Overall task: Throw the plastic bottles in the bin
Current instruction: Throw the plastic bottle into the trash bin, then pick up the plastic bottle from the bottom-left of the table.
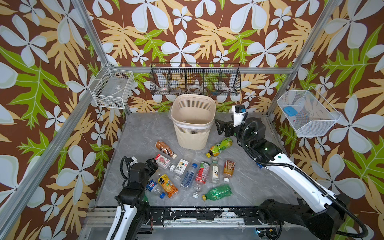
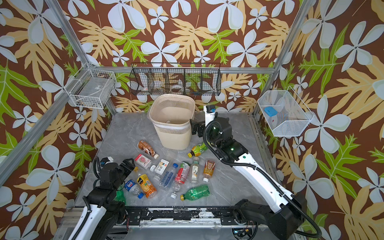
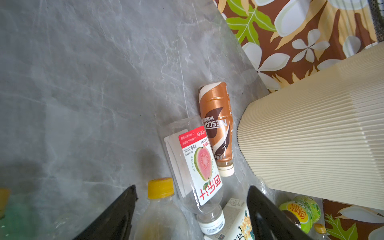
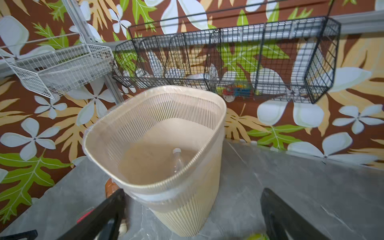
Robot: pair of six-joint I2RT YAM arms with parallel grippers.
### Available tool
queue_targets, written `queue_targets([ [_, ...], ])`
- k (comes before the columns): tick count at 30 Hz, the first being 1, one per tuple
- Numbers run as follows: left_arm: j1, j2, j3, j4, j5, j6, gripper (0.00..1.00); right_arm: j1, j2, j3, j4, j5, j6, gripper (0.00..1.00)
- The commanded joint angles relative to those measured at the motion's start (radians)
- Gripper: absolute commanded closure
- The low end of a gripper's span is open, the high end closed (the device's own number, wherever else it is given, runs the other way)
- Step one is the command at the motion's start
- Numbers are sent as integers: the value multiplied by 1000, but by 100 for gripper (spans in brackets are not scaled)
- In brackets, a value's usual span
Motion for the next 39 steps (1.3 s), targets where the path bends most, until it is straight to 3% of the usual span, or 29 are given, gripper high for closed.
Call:
queue_targets([
  [1, 0, 44, 43, -60, 44, -11, 20, -13, -45, -58, -15, 42, 53, 0],
  [6, -15, 92, 75, -133, 179, -68, 28, -30, -68, -97, -74, 30, 61, 0],
  [15, -52, 32, 152, -420, 164, -96, 31, -39, -66, -119, -79, 9, 68, 0],
  [21, -101, 65, 214, -537, 175, -80, 34, -48, -66, -140, -75, -7, 66, 0],
  [32, -391, 183, 194, -474, 77, -241, 35, -61, -106, -189, -78, -3, 65, 0],
  [39, -424, 213, 126, -387, 86, -262, 35, -65, -121, -208, -88, 1, 64, 0],
])
